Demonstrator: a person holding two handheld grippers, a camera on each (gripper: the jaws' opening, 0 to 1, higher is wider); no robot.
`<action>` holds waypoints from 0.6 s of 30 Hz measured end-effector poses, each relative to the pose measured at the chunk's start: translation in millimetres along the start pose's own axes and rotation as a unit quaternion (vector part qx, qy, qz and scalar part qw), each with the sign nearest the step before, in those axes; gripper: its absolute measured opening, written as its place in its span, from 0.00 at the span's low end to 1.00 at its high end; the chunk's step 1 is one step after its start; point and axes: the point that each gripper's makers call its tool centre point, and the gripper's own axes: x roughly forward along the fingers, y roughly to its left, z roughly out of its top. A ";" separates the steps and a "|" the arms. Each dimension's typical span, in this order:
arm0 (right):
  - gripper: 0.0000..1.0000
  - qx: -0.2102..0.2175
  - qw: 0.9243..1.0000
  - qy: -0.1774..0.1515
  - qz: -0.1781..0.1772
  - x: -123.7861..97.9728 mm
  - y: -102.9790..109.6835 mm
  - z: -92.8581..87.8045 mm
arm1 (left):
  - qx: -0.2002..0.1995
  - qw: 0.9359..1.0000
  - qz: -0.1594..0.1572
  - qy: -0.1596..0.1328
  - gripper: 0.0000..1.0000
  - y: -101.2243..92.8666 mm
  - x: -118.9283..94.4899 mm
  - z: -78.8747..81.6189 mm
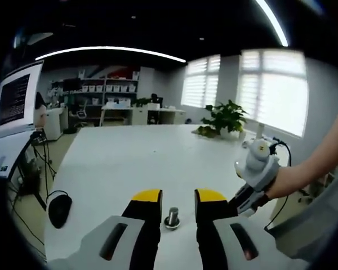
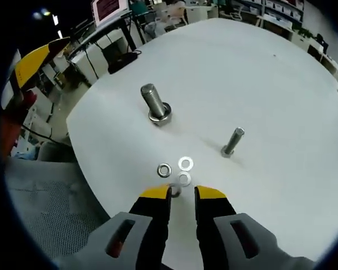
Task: Place the washer onto the threaded stud by aligning its center hole with the stud, sliding it down to the base, and recovering from edge contact or off-axis alignment until the washer reaches the visible bottom stop.
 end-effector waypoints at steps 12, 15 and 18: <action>0.19 -0.002 1.000 0.007 0.004 0.1 2.5 -6.6 | 0.007 1.000 0.006 0.003 0.21 2.2 -1.5 -1.5; 0.19 0.007 1.000 -0.004 0.005 -4.9 1.7 -1.7 | 0.014 1.000 0.008 0.006 0.21 3.1 -1.8 -2.5; 0.19 0.006 1.000 -0.001 0.004 -4.4 0.5 -2.8 | 0.011 1.000 0.011 0.010 0.20 3.9 -0.9 -5.7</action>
